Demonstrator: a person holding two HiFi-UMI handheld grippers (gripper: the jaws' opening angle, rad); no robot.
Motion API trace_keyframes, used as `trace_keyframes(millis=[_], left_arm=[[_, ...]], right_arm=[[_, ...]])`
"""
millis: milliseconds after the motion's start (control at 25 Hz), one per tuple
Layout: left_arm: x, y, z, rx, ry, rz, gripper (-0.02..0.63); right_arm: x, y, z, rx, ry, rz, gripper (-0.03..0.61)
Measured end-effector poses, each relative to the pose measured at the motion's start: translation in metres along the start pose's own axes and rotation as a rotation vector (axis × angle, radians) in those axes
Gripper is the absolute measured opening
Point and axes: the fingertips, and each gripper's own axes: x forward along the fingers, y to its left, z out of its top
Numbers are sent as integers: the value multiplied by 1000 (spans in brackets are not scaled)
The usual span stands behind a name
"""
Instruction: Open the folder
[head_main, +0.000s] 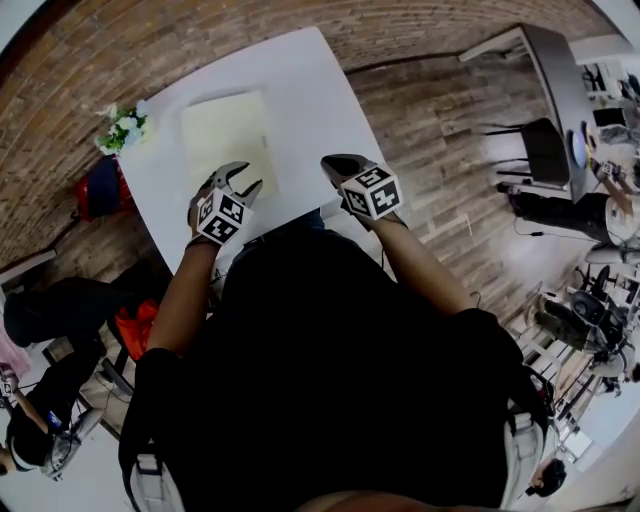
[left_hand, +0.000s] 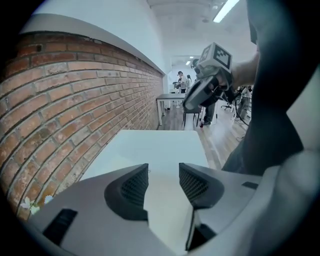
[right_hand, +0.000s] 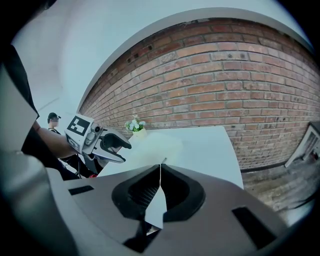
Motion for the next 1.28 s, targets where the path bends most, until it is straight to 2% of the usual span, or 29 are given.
trace_keyframes(millis=[280, 520, 920, 1120, 1280], left_arm=[[23, -22, -18, 53, 85, -11, 245], [39, -35, -24, 98, 111, -14, 305], [62, -50, -57, 108, 205, -31, 329], [73, -56, -73, 115, 280, -28, 341], [82, -57, -78, 178, 321, -15, 365]], right_arm=[[-3, -4, -17, 3, 29, 12, 28], [-8, -9, -27, 8, 44, 18, 28], [-11, -13, -33, 8, 60, 24, 28], [-12, -17, -37, 16, 63, 29, 28], [-14, -21, -39, 31, 63, 33, 28]])
